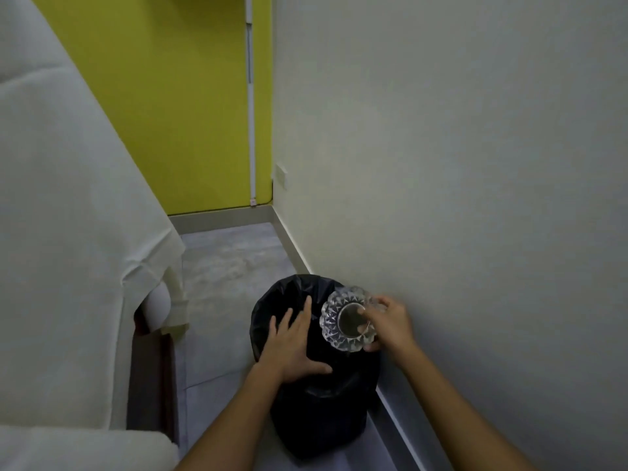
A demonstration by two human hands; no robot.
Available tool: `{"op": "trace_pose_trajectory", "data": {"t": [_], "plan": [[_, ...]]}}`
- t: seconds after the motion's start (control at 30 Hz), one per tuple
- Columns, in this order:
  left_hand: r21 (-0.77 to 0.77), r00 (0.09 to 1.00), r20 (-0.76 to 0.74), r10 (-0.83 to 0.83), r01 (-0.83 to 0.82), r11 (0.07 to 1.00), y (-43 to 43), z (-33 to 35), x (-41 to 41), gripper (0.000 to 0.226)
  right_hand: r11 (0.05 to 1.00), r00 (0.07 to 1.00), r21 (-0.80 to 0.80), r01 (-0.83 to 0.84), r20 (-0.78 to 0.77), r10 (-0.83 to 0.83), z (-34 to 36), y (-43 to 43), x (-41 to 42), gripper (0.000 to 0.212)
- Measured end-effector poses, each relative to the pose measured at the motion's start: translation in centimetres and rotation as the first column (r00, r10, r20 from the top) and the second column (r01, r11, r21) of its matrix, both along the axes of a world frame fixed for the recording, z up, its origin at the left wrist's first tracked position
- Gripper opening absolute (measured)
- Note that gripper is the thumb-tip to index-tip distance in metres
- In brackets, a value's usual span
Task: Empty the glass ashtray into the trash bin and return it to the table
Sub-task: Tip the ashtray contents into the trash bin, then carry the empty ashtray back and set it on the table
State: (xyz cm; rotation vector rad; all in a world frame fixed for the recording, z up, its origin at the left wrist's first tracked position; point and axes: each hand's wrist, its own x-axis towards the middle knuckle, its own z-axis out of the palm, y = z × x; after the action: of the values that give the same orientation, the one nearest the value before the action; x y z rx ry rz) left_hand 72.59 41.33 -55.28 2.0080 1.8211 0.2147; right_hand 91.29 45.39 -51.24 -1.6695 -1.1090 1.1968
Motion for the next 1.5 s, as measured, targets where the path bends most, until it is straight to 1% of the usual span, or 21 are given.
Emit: {"op": "trace_pose_trajectory", "data": {"t": [0.07,0.13,0.2,0.27,0.33,0.4,0.43,0.5,0.6,0.67,0.73,0.77,0.83,0.93,1.0,1.1,1.17,1.23,1.3,1.4,1.5], "plan": [[0.019,0.996,0.091,0.004,-0.006,1.000,0.5,1.0,0.4,0.138,0.999,0.993,-0.020,0.038,-0.113,-0.040,0.9,0.3,-0.3,0.031],[0.045,0.980,0.197,0.037,-0.047,0.998,0.8,2.2,0.9,0.138,0.998,0.986,-0.040,0.047,-0.156,-0.053,1.9,0.4,-0.5,0.033],[0.046,0.947,0.316,0.065,-0.083,0.995,1.1,2.8,1.2,0.134,0.999,0.979,-0.044,0.018,-0.201,-0.027,2.5,0.4,-0.9,0.036],[0.053,0.899,0.423,0.114,-0.150,0.987,1.6,2.8,0.8,0.127,0.999,0.970,-0.021,-0.044,-0.240,0.037,2.6,0.3,-1.1,0.032],[0.090,0.889,0.440,0.126,-0.183,0.979,2.0,2.8,0.3,0.116,0.990,0.968,0.002,-0.144,-0.209,0.141,2.5,0.7,-0.8,0.035],[0.129,0.892,0.432,0.133,-0.207,0.970,1.6,3.6,0.2,0.111,0.962,0.944,-0.008,-0.271,-0.197,0.264,3.4,0.8,-0.6,0.045],[0.130,0.889,0.432,0.152,-0.229,0.965,1.5,5.0,0.3,0.110,0.945,0.928,-0.025,-0.326,-0.201,0.314,4.7,1.0,-0.2,0.052],[0.151,0.882,0.439,0.172,-0.261,0.953,0.8,7.4,0.9,0.107,0.901,0.889,-0.029,-0.433,-0.179,0.421,7.3,0.9,0.5,0.072],[0.130,0.871,0.451,0.197,-0.283,0.950,1.1,12.1,1.4,0.104,0.841,0.841,-0.032,-0.540,-0.049,0.538,13.1,1.0,1.6,0.099],[0.176,0.872,0.455,0.181,-0.287,0.942,0.9,16.3,1.6,0.107,0.812,0.811,-0.013,-0.584,0.034,0.584,18.0,0.6,2.2,0.110],[0.204,0.893,0.419,0.163,-0.268,0.942,0.9,21.6,1.7,0.114,0.785,0.778,-0.017,-0.620,0.117,0.617,24.1,0.1,2.5,0.111],[0.226,0.906,0.391,0.160,-0.263,0.938,0.8,24.4,1.7,0.116,0.769,0.758,-0.012,-0.639,0.157,0.633,27.2,-0.2,2.4,0.107],[0.257,0.921,0.351,0.167,-0.267,0.929,0.5,29.4,1.7,0.119,0.744,0.714,0.009,-0.669,0.287,0.639,32.6,-0.8,2.2,0.099],[0.289,0.926,0.337,0.173,-0.276,0.917,-0.7,37.4,1.2,0.119,0.727,0.646,0.045,-0.685,0.497,0.579,40.6,-2.3,1.6,0.101],[0.315,0.934,0.318,0.161,-0.264,0.911,-1.7,42.4,0.5,0.118,0.723,0.627,0.096,-0.685,0.582,0.517,45.2,-3.4,1.0,0.104],[0.357,0.952,0.255,0.167,-0.253,0.899,-3.8,49.4,-1.5,0.117,0.700,0.587,0.172,-0.694,0.697,0.411,51.8,-5.9,-0.7,0.102],[0.381,0.961,0.211,0.179,-0.249,0.891,-5.5,53.0,-2.9,0.117,0.678,0.509,0.174,-0.714,0.794,0.333,55.0,-7.4,-1.9,0.102],[0.395,0.964,0.184,0.190,-0.249,0.884,-7.4,56.0,-4.7,0.119,0.660,0.383,0.113,-0.743,0.881,0.280,57.8,-8.6,-3.5,0.108],[0.416,0.970,0.141,0.199,-0.240,0.877,-9.2,58.3,-6.6,0.128,0.652,0.294,0.060,-0.756,0.921,0.256,59.6,-9.5,-5.4,0.113],[0.442,0.975,0.084,0.206,-0.221,0.869,-11.5,60.7,-10.4,0.140,0.617,0.271,0.068,-0.784,0.932,0.241,61.4,-11.0,-8.6,0.112],[0.403,0.973,0.038,0.227,-0.223,0.887,-13.8,62.3,-14.2,0.145,0.570,0.240,0.067,-0.819,0.942,0.235,62.2,-12.4,-12.3,0.110]]}}
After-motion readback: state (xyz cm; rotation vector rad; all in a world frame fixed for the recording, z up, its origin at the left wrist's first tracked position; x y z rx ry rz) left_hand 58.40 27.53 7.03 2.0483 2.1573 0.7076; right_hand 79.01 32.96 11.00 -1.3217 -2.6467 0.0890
